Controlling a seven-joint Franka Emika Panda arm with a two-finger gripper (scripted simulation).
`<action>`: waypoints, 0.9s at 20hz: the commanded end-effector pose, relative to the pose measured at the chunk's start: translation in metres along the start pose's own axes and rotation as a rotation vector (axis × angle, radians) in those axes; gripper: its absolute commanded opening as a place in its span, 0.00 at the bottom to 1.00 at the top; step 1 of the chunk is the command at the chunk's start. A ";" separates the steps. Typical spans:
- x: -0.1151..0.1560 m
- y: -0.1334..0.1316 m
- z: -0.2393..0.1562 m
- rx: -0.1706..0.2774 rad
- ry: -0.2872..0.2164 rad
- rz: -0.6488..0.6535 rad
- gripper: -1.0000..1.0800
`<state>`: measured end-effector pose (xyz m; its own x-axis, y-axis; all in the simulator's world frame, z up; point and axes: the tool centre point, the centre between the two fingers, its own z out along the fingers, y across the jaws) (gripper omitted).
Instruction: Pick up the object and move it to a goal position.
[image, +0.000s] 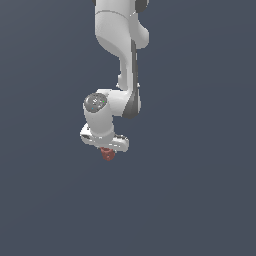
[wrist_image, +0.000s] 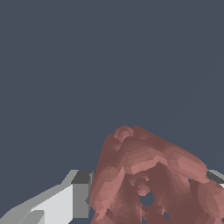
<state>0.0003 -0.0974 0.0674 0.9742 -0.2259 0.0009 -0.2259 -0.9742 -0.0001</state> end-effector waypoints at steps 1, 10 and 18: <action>0.000 0.000 0.001 0.000 -0.001 0.000 0.00; 0.008 -0.001 -0.008 -0.005 0.023 0.028 0.00; 0.037 -0.001 -0.036 -0.022 0.105 0.126 0.00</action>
<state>0.0299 -0.1037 0.0966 0.9420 -0.3241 0.0873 -0.3264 -0.9451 0.0141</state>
